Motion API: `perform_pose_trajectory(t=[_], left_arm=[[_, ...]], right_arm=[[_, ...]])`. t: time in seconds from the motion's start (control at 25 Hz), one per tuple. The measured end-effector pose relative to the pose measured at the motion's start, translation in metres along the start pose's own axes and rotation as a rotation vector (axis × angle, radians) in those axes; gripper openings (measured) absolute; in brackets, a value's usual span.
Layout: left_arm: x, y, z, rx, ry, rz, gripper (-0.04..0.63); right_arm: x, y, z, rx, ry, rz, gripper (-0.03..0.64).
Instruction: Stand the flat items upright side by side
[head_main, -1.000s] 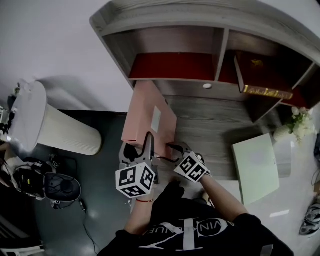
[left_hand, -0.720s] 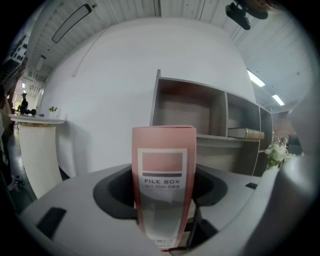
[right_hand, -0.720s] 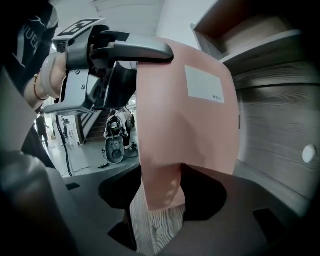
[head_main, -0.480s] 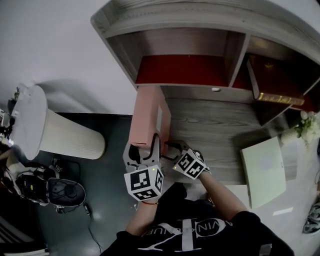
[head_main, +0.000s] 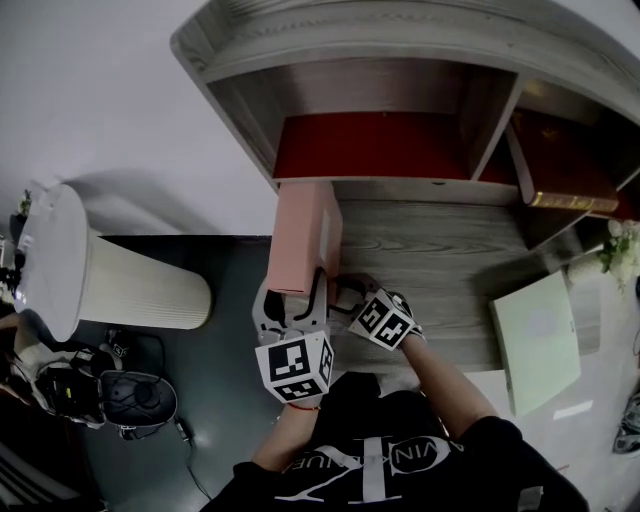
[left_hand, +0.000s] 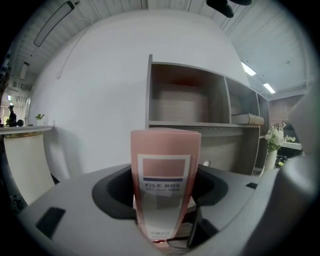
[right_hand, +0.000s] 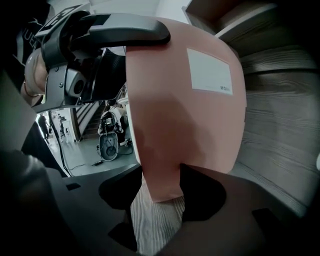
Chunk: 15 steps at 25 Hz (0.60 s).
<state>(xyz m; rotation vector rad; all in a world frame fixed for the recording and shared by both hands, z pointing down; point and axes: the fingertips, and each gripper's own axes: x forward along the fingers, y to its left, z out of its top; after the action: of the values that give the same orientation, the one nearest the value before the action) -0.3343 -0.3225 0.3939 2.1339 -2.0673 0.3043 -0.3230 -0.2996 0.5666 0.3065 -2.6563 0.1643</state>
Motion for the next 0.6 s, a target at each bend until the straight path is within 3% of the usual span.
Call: perform_pose_trajectory(t=[0.6], left_arm=[[0.027,0.003,0.008,-0.012,-0.008,-0.034,0.299]], right_arm=[[0.008,-0.027,0.006,-0.001,0.008,-0.007,0.255]])
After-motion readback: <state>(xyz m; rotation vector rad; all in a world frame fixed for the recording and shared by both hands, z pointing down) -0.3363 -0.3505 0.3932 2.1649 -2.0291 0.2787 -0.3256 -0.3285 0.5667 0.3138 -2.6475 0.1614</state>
